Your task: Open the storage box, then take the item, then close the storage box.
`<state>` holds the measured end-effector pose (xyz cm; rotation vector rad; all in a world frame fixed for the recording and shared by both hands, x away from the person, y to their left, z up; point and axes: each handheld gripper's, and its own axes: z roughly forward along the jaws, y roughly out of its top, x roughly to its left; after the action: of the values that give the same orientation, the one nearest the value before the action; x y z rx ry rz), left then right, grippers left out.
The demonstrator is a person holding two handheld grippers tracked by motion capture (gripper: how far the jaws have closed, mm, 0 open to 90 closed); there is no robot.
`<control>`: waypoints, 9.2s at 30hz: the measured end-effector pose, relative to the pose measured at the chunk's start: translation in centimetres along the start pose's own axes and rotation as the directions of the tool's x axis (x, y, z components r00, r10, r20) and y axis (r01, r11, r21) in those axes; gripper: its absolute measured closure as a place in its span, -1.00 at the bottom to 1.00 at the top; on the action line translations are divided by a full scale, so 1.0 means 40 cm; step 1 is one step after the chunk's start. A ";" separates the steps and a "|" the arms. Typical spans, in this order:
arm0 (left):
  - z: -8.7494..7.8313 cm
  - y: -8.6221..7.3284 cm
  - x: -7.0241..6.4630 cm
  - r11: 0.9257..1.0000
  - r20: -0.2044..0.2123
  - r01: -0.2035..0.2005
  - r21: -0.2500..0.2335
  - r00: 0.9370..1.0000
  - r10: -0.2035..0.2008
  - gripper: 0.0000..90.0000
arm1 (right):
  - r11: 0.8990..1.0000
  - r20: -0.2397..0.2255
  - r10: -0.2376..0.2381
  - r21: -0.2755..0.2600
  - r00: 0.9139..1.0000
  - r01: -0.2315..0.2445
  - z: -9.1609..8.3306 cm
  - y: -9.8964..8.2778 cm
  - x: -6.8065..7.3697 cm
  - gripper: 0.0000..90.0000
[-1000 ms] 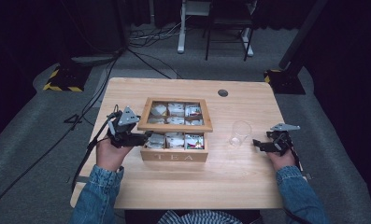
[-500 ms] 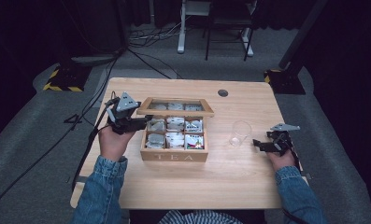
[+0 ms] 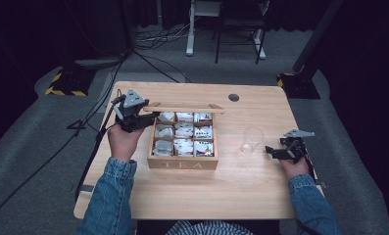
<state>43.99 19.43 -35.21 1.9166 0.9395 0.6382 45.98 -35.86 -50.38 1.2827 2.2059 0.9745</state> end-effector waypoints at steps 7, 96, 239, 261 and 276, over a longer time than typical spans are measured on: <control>0.007 0.016 0.013 0.999 -0.039 0.030 -0.026 0.999 -0.031 0.13 | 1.000 0.001 0.001 0.000 1.000 -0.001 0.000 0.000 0.000 -0.61; -0.007 0.026 0.009 1.000 -0.073 0.000 0.006 0.997 0.001 0.35 | 0.983 -0.326 -0.127 -0.170 0.937 0.074 -0.169 0.294 0.307 -0.10; -0.013 0.017 -0.002 0.997 -0.046 -0.040 0.060 0.998 0.043 0.27 | 0.938 -0.339 -0.313 -0.260 0.887 0.231 -0.145 0.414 0.503 0.95; -0.013 0.017 -0.003 0.997 -0.047 -0.040 0.061 0.998 0.043 0.27 | 0.965 -0.215 -0.156 -0.242 0.964 0.102 -0.185 0.354 0.332 0.95; -0.013 0.017 -0.004 0.997 -0.050 -0.040 0.061 0.998 0.043 0.27 | 0.981 -0.120 -0.039 -0.192 0.992 0.016 -0.160 0.278 0.230 0.95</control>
<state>43.75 19.33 -34.38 1.9849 0.9630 0.6933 43.79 -26.48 -37.86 1.1300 2.1527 1.2513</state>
